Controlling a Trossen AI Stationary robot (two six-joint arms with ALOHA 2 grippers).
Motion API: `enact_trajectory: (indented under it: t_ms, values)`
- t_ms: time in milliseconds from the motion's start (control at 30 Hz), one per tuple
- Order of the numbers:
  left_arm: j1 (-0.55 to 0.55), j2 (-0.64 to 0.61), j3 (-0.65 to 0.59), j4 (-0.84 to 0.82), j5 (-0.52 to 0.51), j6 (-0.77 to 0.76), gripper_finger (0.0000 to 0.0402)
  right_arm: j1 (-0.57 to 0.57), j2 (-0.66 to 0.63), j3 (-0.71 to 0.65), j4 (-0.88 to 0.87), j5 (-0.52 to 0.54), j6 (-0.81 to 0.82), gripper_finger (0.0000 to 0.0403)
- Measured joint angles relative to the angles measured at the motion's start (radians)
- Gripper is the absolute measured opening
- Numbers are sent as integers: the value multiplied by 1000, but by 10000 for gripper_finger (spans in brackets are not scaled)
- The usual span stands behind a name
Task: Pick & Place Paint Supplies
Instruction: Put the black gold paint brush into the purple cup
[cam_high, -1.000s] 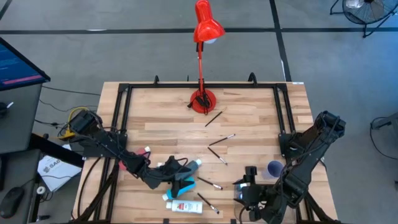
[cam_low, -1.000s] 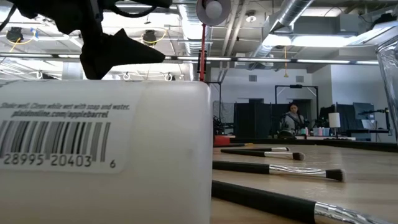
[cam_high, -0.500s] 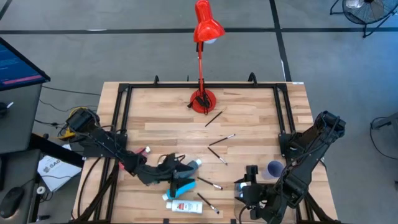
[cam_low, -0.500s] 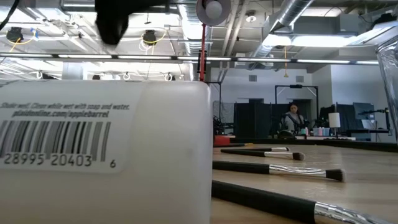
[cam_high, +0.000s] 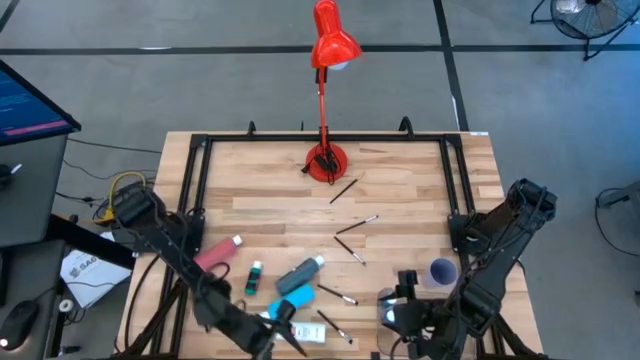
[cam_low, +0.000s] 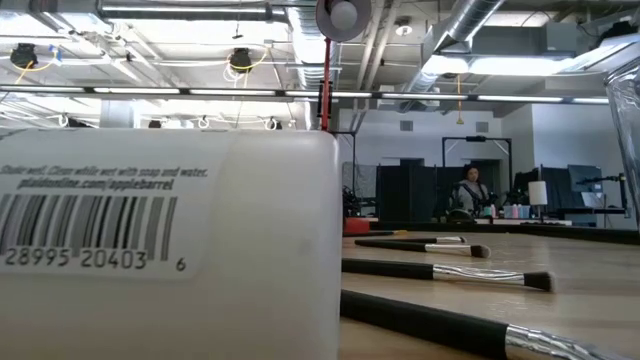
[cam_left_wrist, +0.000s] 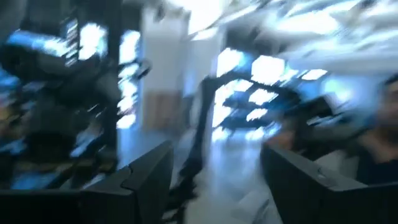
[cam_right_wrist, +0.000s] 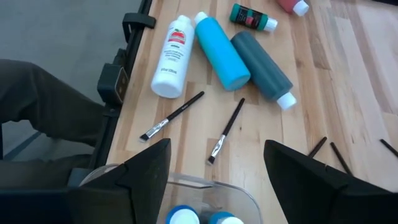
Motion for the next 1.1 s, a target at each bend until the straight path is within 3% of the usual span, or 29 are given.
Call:
enact_trajectory:
  t_ms: [200, 300, 400, 600, 767, 933, 1100]
  values:
    - [-15, 37, 231, -538, -376, -137, 201, 0, 0, 0, -1, 2, 20, 250]
    - [-21, 33, 254, -749, -537, -323, 189, 6, 0, 0, -1, 2, 25, 250]
    - [-21, 8, 253, -998, -615, -636, 181, 10, 0, 0, -1, 2, 27, 250]
    - [-10, -17, 211, -1376, -578, -1077, 180, 13, 0, 0, -1, 2, 33, 250]
    - [6, -23, 188, -1634, -455, -1431, 175, 13, 0, 0, -1, 3, 42, 250]
    - [32, -22, 80, -1730, -262, -1794, 172, 5, 0, 0, -1, 3, 37, 250]
    - [50, -22, -5, -1730, -111, -1905, 172, -8, 0, 0, -1, 6, 26, 250]
